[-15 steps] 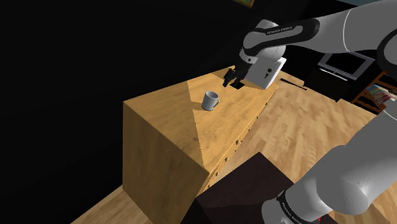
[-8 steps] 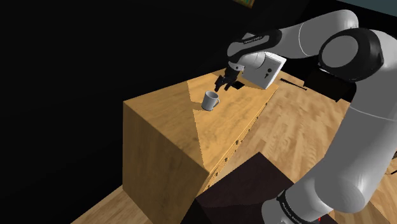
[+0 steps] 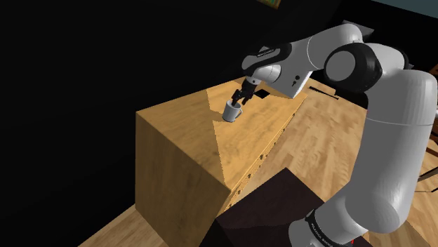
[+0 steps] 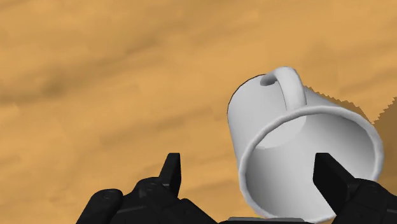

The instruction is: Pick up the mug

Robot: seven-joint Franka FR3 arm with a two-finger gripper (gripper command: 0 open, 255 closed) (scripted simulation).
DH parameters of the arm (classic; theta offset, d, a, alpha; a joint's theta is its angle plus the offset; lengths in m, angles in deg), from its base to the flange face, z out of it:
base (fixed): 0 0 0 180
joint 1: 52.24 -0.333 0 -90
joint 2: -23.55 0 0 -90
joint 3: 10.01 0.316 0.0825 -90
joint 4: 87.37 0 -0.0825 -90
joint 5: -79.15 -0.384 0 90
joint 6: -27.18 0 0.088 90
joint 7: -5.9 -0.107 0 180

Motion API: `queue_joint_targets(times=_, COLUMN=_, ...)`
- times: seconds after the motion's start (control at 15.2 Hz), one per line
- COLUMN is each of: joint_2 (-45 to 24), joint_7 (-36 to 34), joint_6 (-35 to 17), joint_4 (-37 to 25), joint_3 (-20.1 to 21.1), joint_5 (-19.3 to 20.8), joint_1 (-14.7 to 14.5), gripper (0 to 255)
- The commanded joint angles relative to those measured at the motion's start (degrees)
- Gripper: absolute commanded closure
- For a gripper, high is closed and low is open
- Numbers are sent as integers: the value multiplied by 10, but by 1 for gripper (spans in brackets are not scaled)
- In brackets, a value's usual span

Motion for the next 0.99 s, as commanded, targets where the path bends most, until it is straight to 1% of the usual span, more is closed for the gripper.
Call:
queue_joint_targets(times=0.0, joint_2=-9, joint_7=3, joint_6=-10, joint_4=2, joint_3=3, joint_5=-4, joint_1=2, gripper=0)
queue_joint_targets(times=0.13, joint_2=-20, joint_7=8, joint_6=-24, joint_4=5, joint_3=6, joint_5=-10, joint_1=4, gripper=0)
queue_joint_targets(times=0.26, joint_2=-20, joint_7=8, joint_6=-24, joint_4=5, joint_3=6, joint_5=-10, joint_1=4, gripper=0)
queue_joint_targets(times=0.33, joint_2=-21, joint_7=8, joint_6=-25, joint_4=5, joint_3=6, joint_5=-10, joint_1=4, gripper=255)
queue_joint_targets(times=0.92, joint_2=-20, joint_7=8, joint_6=-24, joint_4=5, joint_3=6, joint_5=-10, joint_1=4, gripper=255)
